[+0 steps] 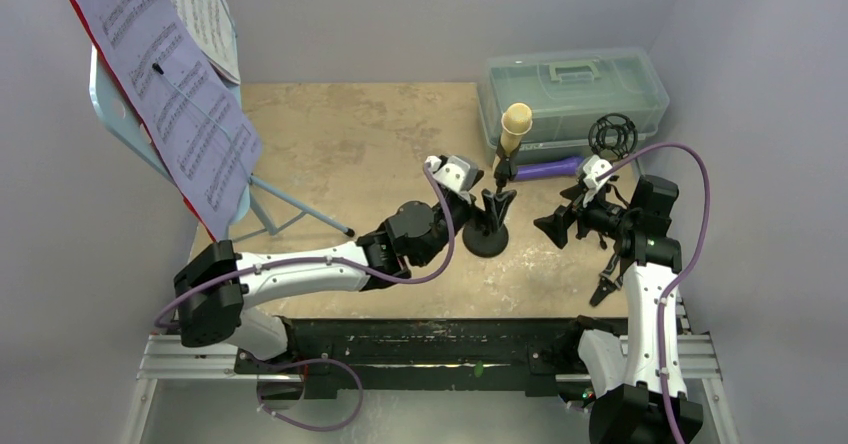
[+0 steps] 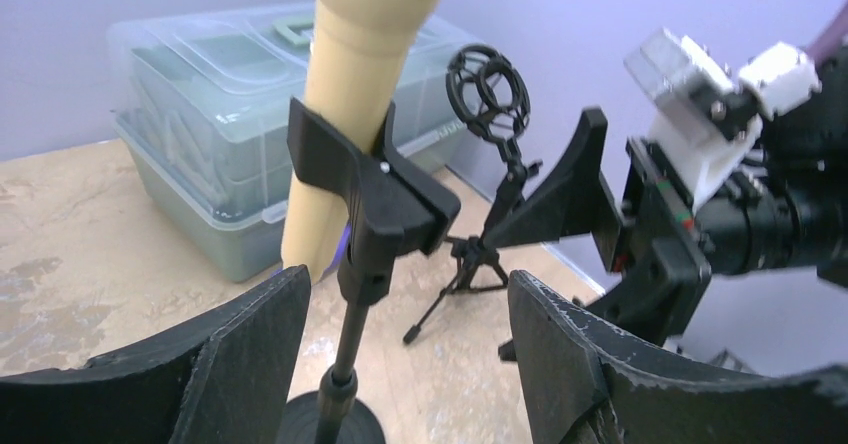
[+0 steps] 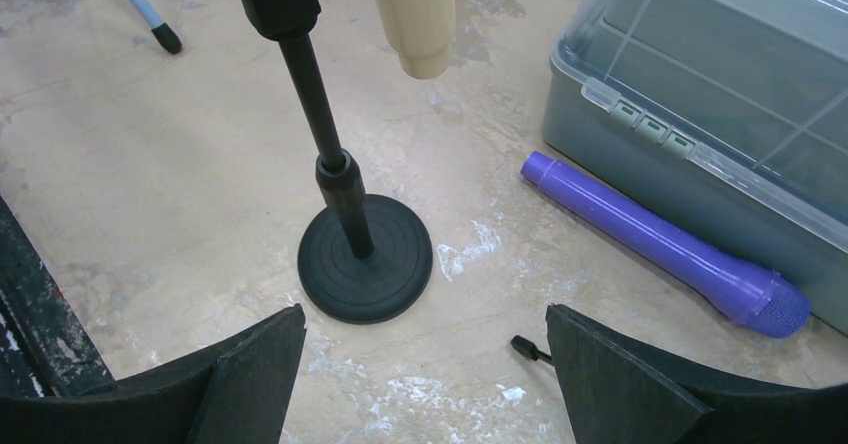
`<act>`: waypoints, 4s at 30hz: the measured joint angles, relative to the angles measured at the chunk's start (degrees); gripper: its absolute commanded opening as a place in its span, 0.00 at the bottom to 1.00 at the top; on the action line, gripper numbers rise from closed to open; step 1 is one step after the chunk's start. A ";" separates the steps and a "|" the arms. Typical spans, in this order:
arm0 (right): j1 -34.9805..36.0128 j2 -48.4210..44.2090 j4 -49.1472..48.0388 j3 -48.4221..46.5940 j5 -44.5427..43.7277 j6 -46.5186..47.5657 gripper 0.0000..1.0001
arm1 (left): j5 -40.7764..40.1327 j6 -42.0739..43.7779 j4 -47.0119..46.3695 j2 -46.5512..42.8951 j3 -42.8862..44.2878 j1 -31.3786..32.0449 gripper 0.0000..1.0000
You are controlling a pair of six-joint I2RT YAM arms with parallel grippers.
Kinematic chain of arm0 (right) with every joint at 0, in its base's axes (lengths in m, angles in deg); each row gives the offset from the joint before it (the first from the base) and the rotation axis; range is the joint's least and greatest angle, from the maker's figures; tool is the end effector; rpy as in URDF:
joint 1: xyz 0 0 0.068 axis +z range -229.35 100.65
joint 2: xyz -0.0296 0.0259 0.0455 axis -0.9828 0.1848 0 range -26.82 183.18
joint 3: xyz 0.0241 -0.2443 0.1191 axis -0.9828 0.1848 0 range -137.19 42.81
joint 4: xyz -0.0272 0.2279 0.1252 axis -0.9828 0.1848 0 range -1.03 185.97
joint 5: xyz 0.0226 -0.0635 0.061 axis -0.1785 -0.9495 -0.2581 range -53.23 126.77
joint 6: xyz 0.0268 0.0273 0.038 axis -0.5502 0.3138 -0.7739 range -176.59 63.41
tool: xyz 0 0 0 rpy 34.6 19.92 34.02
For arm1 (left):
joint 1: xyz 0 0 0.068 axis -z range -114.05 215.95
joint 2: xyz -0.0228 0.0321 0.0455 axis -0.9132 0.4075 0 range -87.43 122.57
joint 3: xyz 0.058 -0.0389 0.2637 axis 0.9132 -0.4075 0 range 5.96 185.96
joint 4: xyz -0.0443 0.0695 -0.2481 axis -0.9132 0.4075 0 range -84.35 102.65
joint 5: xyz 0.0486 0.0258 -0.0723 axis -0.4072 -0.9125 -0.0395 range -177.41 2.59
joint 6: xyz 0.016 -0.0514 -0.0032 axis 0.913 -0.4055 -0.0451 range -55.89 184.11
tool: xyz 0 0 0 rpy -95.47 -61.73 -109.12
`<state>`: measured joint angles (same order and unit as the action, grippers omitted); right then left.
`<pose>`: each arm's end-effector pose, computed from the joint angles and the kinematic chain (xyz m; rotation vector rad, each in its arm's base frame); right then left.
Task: Pack up the instrument practice props
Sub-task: Move the microphone stand with the microphone to the center of the board, then pick up the microphone from the microphone stand.
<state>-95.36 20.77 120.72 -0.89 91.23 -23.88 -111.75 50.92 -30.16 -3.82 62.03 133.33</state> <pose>0.1688 -0.0183 0.2966 -0.7653 1.7898 0.4836 0.1446 -0.3090 0.3310 0.3390 1.4565 -0.8459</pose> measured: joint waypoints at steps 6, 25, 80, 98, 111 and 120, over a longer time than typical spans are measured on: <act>0.00 0.00 0.00 0.02 -0.02 0.24 0.94 | -8.26 -0.52 0.33 3.76 5.35 2.80 0.70; 0.37 0.00 0.39 0.00 -0.79 0.79 0.94 | 0.28 14.56 -14.45 8.44 -6.54 1.18 0.52; 0.63 0.00 0.44 0.00 -1.03 1.25 0.95 | 3.34 16.13 -32.24 23.74 -2.86 -2.80 0.00; 0.74 0.00 0.74 0.00 -1.05 1.49 0.95 | 30.42 9.38 -29.49 21.14 -4.46 -12.52 0.00; 0.92 0.00 0.90 0.00 -1.03 1.99 0.95 | 62.16 -6.51 -33.18 25.73 1.79 -20.24 0.00; 1.01 0.00 1.03 0.00 -1.03 2.23 0.95 | 68.67 -7.54 -38.88 28.98 1.90 -20.00 0.07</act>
<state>-94.36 20.77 121.74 -0.89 90.20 -21.65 -43.07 43.38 -69.04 25.17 63.94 113.33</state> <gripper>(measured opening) 0.944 0.110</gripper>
